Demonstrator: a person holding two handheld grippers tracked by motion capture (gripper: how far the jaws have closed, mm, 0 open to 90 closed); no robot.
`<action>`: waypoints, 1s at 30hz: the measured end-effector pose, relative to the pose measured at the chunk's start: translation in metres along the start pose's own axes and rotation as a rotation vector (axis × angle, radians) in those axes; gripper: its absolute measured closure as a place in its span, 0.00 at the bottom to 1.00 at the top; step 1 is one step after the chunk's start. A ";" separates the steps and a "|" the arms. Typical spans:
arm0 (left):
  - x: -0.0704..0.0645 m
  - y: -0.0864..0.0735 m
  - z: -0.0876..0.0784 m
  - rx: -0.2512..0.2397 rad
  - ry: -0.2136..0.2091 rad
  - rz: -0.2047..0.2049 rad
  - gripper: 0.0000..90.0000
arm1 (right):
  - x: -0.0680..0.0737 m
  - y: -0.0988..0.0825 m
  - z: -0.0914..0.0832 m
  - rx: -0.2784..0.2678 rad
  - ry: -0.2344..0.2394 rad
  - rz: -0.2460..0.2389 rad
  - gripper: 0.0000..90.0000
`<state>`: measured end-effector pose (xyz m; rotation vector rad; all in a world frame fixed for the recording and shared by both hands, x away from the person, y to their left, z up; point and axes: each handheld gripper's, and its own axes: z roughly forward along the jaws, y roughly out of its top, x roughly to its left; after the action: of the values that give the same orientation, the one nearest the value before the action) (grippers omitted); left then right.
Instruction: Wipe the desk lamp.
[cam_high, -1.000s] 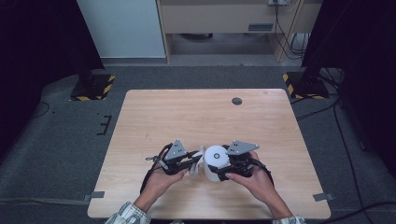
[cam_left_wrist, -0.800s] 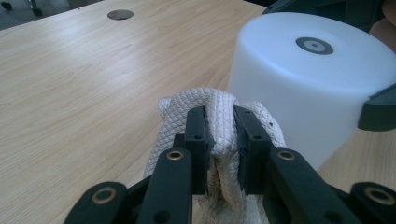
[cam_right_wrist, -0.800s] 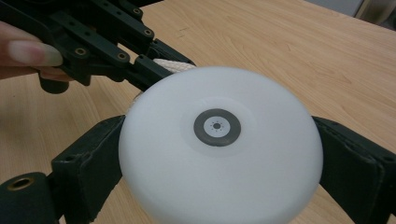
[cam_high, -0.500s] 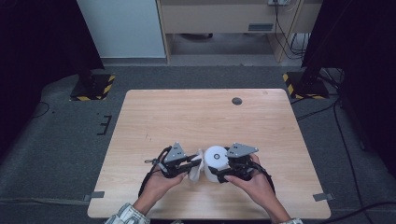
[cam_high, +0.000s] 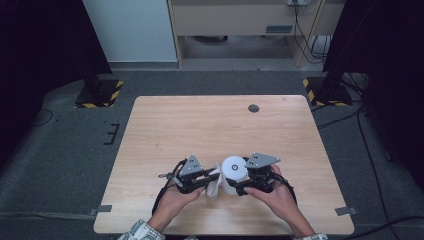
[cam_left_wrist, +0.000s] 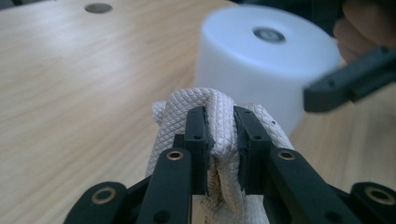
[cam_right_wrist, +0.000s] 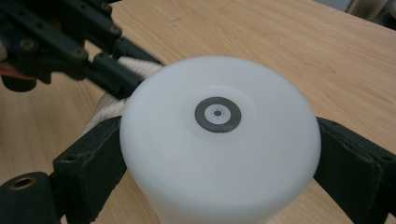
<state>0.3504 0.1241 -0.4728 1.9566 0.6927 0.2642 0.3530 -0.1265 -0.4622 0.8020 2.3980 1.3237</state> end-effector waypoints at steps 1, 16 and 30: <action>0.000 0.000 0.000 0.000 0.000 0.000 0.85 | 0.000 0.000 0.000 0.000 0.000 0.000 0.10; 0.018 0.001 0.010 -0.002 0.025 -0.006 0.85 | 0.006 0.002 0.003 -0.001 0.041 -0.027 0.10; 0.023 0.020 0.001 -0.069 0.011 0.010 0.85 | 0.008 0.002 0.005 -0.008 0.051 -0.031 0.10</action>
<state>0.3758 0.1301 -0.4584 1.8944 0.6726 0.3008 0.3498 -0.1176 -0.4634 0.7342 2.4325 1.3565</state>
